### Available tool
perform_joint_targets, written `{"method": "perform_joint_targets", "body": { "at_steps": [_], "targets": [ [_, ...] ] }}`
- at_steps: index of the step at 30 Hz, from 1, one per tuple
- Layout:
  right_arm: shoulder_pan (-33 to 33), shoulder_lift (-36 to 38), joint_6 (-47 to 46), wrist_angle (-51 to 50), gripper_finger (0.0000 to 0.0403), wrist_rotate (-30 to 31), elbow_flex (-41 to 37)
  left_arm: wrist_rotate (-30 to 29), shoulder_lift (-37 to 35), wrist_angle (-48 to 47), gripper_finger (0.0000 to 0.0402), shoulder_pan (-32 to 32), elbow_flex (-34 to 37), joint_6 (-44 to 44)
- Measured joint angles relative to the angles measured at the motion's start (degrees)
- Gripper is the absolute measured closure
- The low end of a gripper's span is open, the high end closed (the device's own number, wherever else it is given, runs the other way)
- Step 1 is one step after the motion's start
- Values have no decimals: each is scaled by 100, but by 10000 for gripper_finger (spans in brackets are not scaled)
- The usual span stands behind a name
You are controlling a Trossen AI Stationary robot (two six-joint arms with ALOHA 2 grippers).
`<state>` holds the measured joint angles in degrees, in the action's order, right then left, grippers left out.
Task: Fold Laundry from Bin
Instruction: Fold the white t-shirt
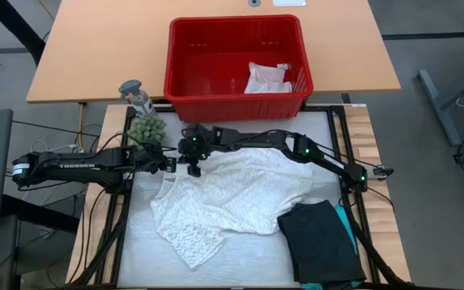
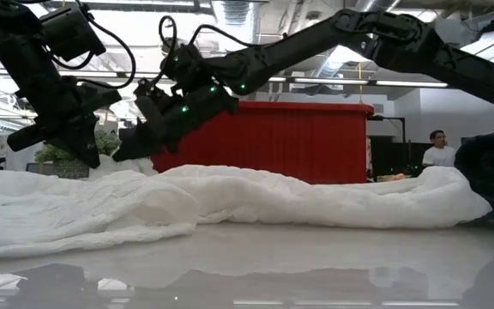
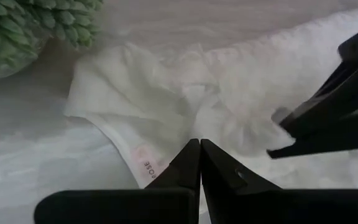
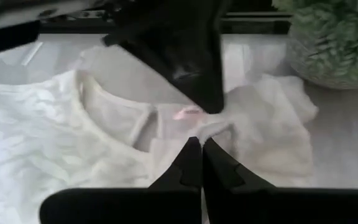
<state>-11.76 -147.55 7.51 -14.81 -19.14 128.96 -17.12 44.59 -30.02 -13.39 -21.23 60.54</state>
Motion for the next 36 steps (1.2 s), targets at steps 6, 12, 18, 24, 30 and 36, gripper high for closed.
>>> {"method": "perform_joint_targets", "body": {
  "at_steps": [6, 12, 18, 24, 30, 36],
  "targets": [
    [-96, 21, -6, 16, 379, 58, 7, 41, -1, -2, 401, 2, 0, -25],
    [-154, 10, -214, 103, 361, 106, 10, 33, -1, -4, 401, 2, 0, -44],
    [-136, -87, -209, 201, 347, 110, 7, 41, -1, 1, 401, 2, 0, -77],
    [-194, -85, -201, 392, 321, 130, 33, 427, -1, 444, 401, 6, 0, -254],
    [-342, -81, -433, 306, 285, 154, 93, 633, -3, 686, 401, 9, 0, -244],
    [-377, -87, -450, 340, 255, 127, 93, 250, -1, 675, 401, 9, 0, -246]
  ]
}}
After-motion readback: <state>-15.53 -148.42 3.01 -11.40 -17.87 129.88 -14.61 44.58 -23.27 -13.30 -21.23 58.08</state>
